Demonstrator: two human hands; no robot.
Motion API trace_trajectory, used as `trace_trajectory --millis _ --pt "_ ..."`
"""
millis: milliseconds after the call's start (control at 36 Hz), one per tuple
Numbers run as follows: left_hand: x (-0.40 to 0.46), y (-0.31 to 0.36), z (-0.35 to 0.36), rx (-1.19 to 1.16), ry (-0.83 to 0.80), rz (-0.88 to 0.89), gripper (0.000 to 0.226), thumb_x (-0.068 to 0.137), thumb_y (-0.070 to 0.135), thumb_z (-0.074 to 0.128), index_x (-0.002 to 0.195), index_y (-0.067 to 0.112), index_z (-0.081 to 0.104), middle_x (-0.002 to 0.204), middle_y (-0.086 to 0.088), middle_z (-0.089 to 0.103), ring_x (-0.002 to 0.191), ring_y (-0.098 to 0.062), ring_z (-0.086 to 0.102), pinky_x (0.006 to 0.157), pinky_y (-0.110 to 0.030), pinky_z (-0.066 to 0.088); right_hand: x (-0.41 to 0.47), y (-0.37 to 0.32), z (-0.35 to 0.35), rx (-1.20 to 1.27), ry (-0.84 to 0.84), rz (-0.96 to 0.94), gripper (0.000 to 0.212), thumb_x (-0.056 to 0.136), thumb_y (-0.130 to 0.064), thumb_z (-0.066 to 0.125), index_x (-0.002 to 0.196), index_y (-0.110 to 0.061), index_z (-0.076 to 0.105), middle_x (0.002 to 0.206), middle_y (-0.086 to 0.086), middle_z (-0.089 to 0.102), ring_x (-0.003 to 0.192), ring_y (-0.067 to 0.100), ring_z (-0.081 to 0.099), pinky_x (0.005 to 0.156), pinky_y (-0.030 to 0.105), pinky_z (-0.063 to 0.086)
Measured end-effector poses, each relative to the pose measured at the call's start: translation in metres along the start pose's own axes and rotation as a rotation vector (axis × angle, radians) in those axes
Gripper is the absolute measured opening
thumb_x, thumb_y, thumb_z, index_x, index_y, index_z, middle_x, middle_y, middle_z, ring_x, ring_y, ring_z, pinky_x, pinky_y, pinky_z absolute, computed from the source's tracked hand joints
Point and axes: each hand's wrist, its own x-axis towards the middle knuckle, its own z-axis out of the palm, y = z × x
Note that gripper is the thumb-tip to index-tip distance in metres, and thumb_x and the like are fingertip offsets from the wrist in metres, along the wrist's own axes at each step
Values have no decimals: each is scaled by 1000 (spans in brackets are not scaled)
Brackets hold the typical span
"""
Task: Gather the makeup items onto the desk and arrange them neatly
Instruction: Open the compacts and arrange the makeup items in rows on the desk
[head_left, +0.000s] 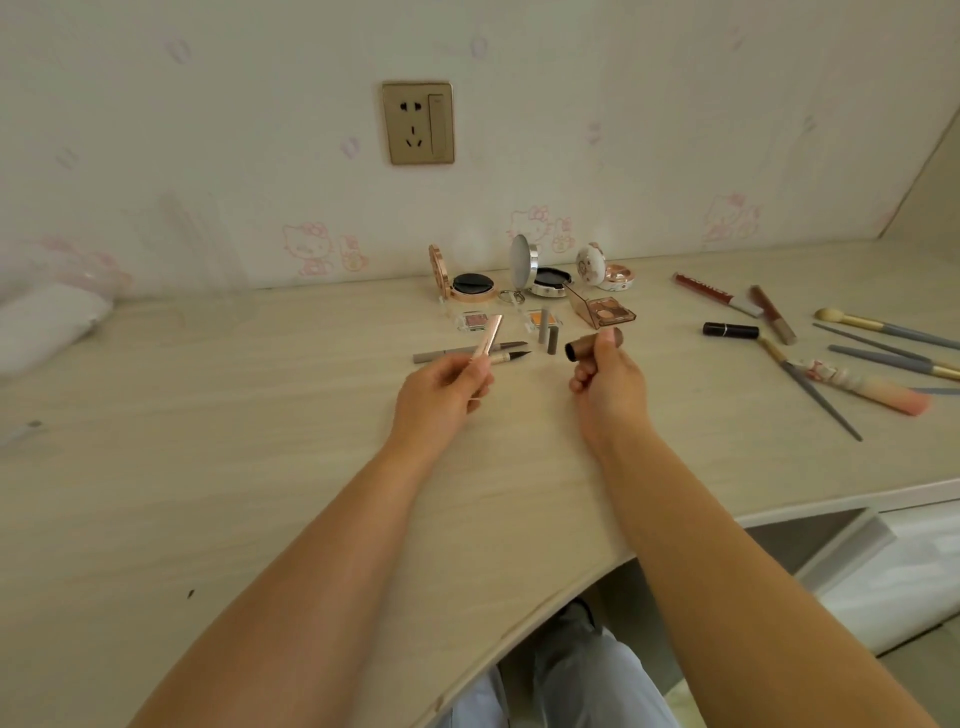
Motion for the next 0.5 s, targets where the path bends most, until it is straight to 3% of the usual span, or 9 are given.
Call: trace_trajectory --millis 83,222,278,333,361,417,500 --pt "0 -2 2 -37 50 20 2 86 25 64 87 25 64 83 5 70 81 -8 65 72 -23 53 -1 0 0 -192 10 -49 35 99 -33 37 73 -19 58 61 -3 39 55 10 37 55 23 34" --pt "2 -2 -2 -76 155 30 14 83 22 68 86 28 56 90 0 71 87 -16 65 86 -37 54 1 2 1 -323 -58 -92 23 98 -26 41 89 -17 60 73 -10 47 69 5 42 76 27 37" --pt "4 -3 -3 -82 169 12 16 83 23 68 87 28 53 92 0 72 87 -14 65 88 -38 53 0 2 5 -389 -86 -150 18 98 -21 41 95 -16 58 83 -11 54 74 2 44 76 23 36" --pt "6 -6 -2 -26 181 13 17 83 26 68 91 26 53 92 3 72 87 -8 66 87 -31 52 -1 1 9 -469 -123 -191 13 97 -16 42 94 -16 54 102 -4 60 87 8 49 68 15 35" --pt "8 -8 -2 32 193 31 19 83 28 68 93 25 52 91 5 72 85 -3 65 83 -21 51 -2 1 11 -506 -145 -202 11 97 -15 42 92 -17 52 109 -1 61 93 11 50 67 14 34" --pt "9 -8 -1 134 227 77 21 82 27 69 95 26 53 89 11 69 80 7 62 70 -3 42 -1 2 17 -572 -193 -219 15 97 -15 43 85 -21 49 111 2 62 98 13 50 70 23 34" --pt "12 -9 -4 239 269 114 20 80 26 71 92 29 55 92 14 63 87 0 58 71 -5 37 0 3 27 -679 -245 -256 11 97 -18 43 89 -17 50 105 1 64 93 11 48 75 24 31"
